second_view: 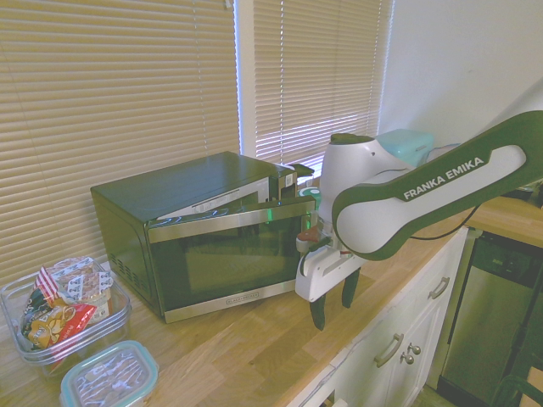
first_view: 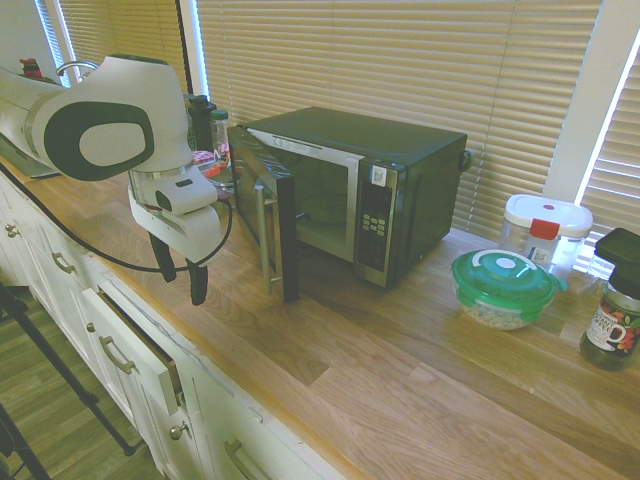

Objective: Close the microwave

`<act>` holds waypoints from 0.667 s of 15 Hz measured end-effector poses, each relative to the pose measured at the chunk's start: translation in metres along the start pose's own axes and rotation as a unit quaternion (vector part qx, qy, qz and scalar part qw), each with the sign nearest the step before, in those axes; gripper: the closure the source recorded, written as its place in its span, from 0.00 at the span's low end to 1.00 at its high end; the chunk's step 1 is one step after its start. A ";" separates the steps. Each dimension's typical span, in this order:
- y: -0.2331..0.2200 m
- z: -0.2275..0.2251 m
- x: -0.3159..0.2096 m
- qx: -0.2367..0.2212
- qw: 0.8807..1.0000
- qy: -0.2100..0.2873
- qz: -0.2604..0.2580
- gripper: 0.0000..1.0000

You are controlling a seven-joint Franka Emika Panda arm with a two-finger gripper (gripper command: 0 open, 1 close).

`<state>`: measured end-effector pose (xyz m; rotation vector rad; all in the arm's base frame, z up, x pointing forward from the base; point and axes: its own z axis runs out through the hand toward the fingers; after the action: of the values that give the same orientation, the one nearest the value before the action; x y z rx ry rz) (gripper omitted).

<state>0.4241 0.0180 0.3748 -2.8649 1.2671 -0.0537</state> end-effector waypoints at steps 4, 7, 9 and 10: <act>-0.003 -0.006 0.002 0.006 1.000 0.007 0.001 0.00; -0.017 -0.031 0.009 0.023 1.000 0.020 -0.001 0.00; -0.026 -0.050 0.014 0.028 0.999 0.020 -0.001 0.00; -0.032 -0.057 0.016 0.030 0.999 0.020 -0.003 0.00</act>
<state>0.4558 0.0280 0.4333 -2.8314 1.2414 -0.1479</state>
